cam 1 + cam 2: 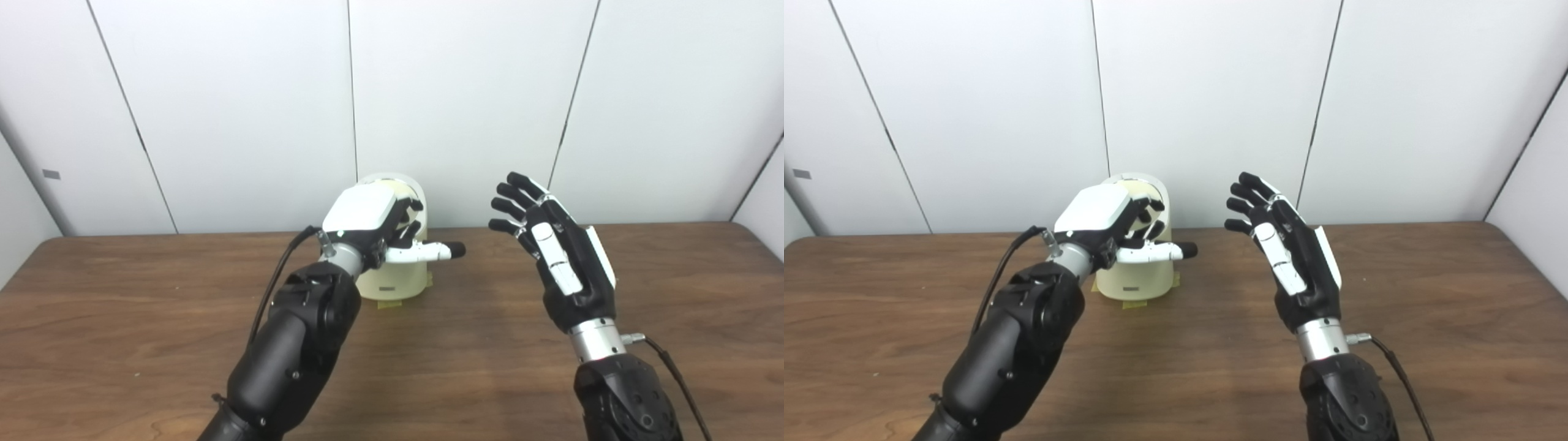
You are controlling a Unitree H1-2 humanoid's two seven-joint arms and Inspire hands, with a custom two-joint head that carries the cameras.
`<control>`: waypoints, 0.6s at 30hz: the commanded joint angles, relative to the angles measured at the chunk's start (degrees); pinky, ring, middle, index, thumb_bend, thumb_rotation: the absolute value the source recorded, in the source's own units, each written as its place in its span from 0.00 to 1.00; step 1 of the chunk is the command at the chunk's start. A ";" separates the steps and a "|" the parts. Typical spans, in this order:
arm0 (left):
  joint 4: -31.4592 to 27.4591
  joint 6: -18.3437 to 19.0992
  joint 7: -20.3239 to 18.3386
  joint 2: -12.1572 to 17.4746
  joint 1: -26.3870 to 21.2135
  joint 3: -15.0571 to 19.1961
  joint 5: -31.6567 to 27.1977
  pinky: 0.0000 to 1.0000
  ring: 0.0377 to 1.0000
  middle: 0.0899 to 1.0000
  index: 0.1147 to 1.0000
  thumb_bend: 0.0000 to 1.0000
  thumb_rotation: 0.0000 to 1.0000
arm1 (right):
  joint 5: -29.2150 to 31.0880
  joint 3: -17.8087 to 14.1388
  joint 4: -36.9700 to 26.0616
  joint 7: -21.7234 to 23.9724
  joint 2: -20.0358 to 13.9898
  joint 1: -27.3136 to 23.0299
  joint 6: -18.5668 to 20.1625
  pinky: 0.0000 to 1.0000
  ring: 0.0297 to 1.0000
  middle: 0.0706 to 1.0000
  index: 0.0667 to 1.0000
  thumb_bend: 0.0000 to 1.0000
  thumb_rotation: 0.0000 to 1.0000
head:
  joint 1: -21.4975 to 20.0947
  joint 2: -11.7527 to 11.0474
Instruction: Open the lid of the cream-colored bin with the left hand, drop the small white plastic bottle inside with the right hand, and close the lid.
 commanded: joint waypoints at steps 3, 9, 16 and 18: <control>0.67 0.67 -2.14 -0.39 0.58 -0.24 -0.83 1.00 0.63 0.50 0.81 1.00 0.93 | 0.38 -0.06 -2.00 -0.10 0.18 -2.03 -0.56 0.69 0.79 0.79 0.78 0.29 0.64 | -0.09 0.01; -0.03 -1.11 1.81 -0.56 1.09 0.31 -2.50 1.00 0.87 0.86 0.86 0.92 0.90 | 0.23 0.01 -2.06 -0.03 0.07 -2.02 -0.56 0.70 0.79 0.79 0.78 0.29 0.65 | -0.08 0.04; -0.65 -4.37 10.18 -2.14 2.47 1.37 -5.56 0.95 0.86 0.86 0.87 0.86 0.85 | 0.73 0.16 -2.06 0.25 0.14 -2.01 -0.33 0.70 0.79 0.79 0.78 0.28 0.64 | -0.19 0.06; -0.88 -4.83 11.22 -1.99 2.55 1.05 -5.42 0.93 0.91 0.89 0.90 0.85 0.85 | 0.64 0.21 -1.94 0.26 0.12 -2.01 -0.49 0.70 0.79 0.80 0.79 0.29 0.65 | -0.25 -0.01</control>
